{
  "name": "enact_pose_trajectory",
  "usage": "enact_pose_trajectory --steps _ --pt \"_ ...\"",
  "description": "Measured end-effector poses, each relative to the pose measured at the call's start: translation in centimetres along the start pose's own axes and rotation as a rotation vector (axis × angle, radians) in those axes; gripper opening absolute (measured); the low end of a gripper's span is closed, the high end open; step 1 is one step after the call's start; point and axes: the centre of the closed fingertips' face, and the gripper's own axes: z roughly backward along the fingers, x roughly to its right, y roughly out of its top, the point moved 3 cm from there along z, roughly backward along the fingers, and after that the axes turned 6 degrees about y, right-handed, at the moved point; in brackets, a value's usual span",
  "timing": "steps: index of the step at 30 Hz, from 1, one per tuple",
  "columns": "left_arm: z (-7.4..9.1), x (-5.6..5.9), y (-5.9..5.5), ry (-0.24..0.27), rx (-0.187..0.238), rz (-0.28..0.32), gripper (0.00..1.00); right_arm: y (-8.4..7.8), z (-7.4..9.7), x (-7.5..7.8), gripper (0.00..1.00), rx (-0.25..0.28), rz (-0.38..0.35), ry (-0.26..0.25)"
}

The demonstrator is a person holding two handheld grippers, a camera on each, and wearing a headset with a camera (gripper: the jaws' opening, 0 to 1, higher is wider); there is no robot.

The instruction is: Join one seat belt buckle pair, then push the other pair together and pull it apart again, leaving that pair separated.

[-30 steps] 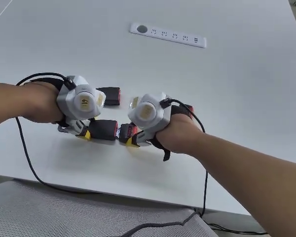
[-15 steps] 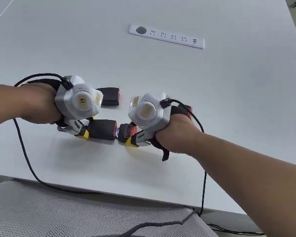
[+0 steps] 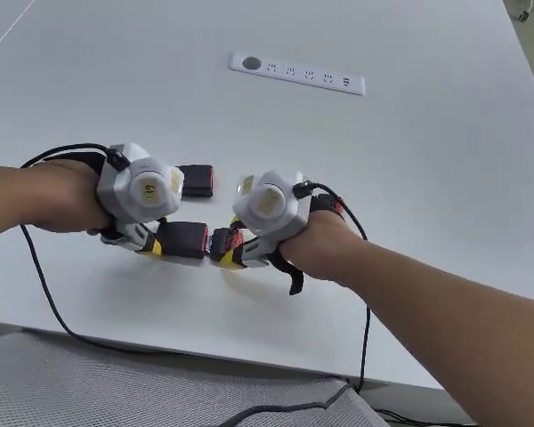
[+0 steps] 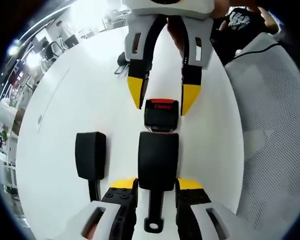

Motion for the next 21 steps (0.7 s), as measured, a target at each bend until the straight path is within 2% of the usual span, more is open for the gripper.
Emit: enact_pose_trajectory --steps 1,3,4,6,7,8,9,10,17,21 --pt "0.3 0.0 0.2 -0.002 0.003 -0.002 0.30 0.1 0.5 0.1 0.36 0.009 0.002 -0.005" --pt "1.1 -1.0 0.7 0.029 0.015 -0.032 0.29 0.3 1.3 0.4 0.36 0.026 0.001 -0.016" --pt "1.2 -1.4 0.9 0.035 0.022 -0.027 0.29 0.3 1.6 0.6 0.36 0.034 -0.006 -0.021" --pt "1.3 -2.8 1.3 0.063 0.041 -0.011 0.29 0.0 2.2 1.4 0.36 0.055 -0.029 -0.039" --pt "1.3 -3.1 1.4 0.067 0.044 -0.007 0.29 -0.1 2.4 1.6 0.36 0.056 -0.032 -0.046" --pt "1.1 -4.2 1.5 0.092 0.050 0.004 0.30 -0.7 2.9 2.4 0.36 0.053 -0.034 -0.067" --pt "1.1 -4.4 1.5 0.099 0.051 0.004 0.32 -0.8 3.0 2.6 0.36 0.051 -0.036 -0.071" --pt "1.0 -5.2 1.6 0.119 0.049 0.012 0.33 -1.4 3.7 3.3 0.36 0.055 -0.049 -0.088" --pt "0.1 -7.3 1.7 0.137 0.055 0.030 0.38 -4.8 6.2 5.8 0.35 0.014 -0.059 -0.135" --pt "-0.4 -7.5 2.2 0.115 0.064 0.011 0.40 -6.8 7.8 7.3 0.35 -0.015 -0.073 -0.167"
